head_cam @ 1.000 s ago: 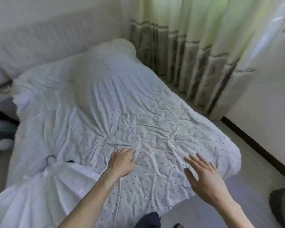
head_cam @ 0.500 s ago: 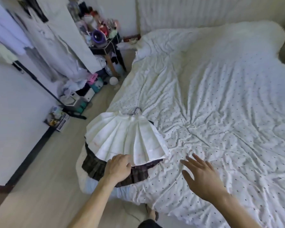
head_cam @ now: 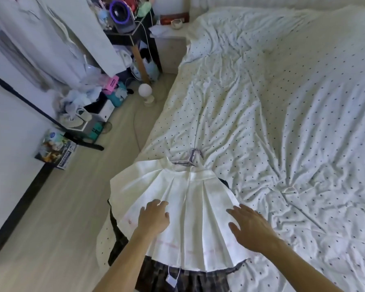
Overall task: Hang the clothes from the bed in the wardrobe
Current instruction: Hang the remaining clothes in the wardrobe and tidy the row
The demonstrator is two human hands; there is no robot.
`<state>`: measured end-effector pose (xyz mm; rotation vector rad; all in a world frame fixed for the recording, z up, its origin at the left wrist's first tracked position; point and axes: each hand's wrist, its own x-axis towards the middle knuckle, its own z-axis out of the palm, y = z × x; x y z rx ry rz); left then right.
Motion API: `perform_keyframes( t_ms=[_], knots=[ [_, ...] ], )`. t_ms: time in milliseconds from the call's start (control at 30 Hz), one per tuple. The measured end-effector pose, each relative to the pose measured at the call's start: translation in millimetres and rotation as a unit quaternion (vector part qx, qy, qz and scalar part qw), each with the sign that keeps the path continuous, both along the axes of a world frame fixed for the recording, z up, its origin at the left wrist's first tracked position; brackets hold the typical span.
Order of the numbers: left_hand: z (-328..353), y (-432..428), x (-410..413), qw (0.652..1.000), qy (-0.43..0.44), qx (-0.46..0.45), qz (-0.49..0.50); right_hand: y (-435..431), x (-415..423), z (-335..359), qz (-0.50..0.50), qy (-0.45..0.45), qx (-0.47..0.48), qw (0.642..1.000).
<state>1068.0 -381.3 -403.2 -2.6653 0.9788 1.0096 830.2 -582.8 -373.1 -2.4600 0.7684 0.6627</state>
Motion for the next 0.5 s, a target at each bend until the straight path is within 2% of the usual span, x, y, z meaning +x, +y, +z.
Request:
perform_keyframes(
  t_ms=[133, 333, 500],
  knots=[
    [-37, -37, 86, 0.999, -0.048, 0.016, -0.015, -36, 73, -48, -0.019, 0.025, 0.001, 0.999],
    [-103, -84, 184, 0.996, -0.084, -0.003, -0.020, -77, 146, -123, -0.099, 0.082, 0.051, 0.990],
    [-157, -102, 228, 0.998, -0.048, 0.019, -0.028, -97, 170, -169, -0.135, 0.119, 0.057, 0.982]
  ],
)
